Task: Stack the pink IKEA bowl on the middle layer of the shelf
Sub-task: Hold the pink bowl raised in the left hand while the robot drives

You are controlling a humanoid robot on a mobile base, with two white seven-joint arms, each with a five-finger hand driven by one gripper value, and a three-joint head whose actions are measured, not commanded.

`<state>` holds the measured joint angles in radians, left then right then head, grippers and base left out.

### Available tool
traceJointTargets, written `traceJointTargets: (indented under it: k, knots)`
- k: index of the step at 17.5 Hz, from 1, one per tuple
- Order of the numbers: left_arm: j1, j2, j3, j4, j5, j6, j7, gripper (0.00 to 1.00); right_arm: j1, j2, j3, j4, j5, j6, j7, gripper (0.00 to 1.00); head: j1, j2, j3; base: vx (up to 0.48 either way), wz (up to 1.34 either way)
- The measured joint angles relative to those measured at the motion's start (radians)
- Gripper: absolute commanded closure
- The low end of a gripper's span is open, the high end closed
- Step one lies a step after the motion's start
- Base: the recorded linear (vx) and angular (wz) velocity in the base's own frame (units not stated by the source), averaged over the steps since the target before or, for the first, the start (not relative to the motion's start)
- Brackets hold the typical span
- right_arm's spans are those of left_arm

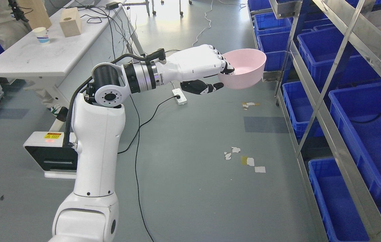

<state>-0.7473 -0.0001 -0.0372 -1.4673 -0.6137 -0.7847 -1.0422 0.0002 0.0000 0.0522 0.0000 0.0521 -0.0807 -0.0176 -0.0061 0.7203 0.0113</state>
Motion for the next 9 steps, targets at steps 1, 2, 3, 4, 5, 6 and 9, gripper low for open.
traceJointTargets:
  k: [1, 2, 3, 4, 5, 6, 9]
  knots:
    - [0.000, 0.000, -0.001, -0.001, 0.000, 0.000, 0.000, 0.97, 0.000, 0.000, 0.000, 0.000, 0.000, 0.000, 0.000, 0.00, 0.0000, 0.000, 0.000, 0.401, -0.13]
    - [0.001, 0.000, -0.001, -0.002, 0.000, 0.000, 0.000, 0.97, 0.000, 0.000, 0.000, 0.000, 0.000, 0.000, 0.000, 0.00, 0.0000, 0.000, 0.000, 0.401, -0.13]
    - [0.002, 0.000, -0.002, -0.003, 0.000, 0.000, 0.000, 0.97, 0.000, 0.000, 0.000, 0.000, 0.000, 0.000, 0.000, 0.00, 0.0000, 0.000, 0.000, 0.378, -0.11]
    - [0.002, 0.000, -0.003, -0.004, 0.000, 0.000, 0.000, 0.97, 0.000, 0.000, 0.000, 0.000, 0.000, 0.000, 0.000, 0.00, 0.0000, 0.000, 0.000, 0.430, -0.08]
    - [0.002, 0.000, -0.003, -0.005, 0.000, 0.000, 0.001, 0.97, 0.000, 0.000, 0.000, 0.000, 0.000, 0.000, 0.000, 0.00, 0.0000, 0.000, 0.000, 0.430, -0.08]
    - [0.002, 0.000, -0.003, -0.006, 0.000, 0.000, 0.001, 0.97, 0.000, 0.000, 0.000, 0.000, 0.000, 0.000, 0.000, 0.00, 0.0000, 0.000, 0.000, 0.340, -0.02]
    - [0.002, 0.000, -0.003, -0.010, 0.000, 0.000, 0.001, 0.96, 0.000, 0.000, 0.000, 0.000, 0.000, 0.000, 0.000, 0.00, 0.0000, 0.000, 0.000, 0.416, -0.01]
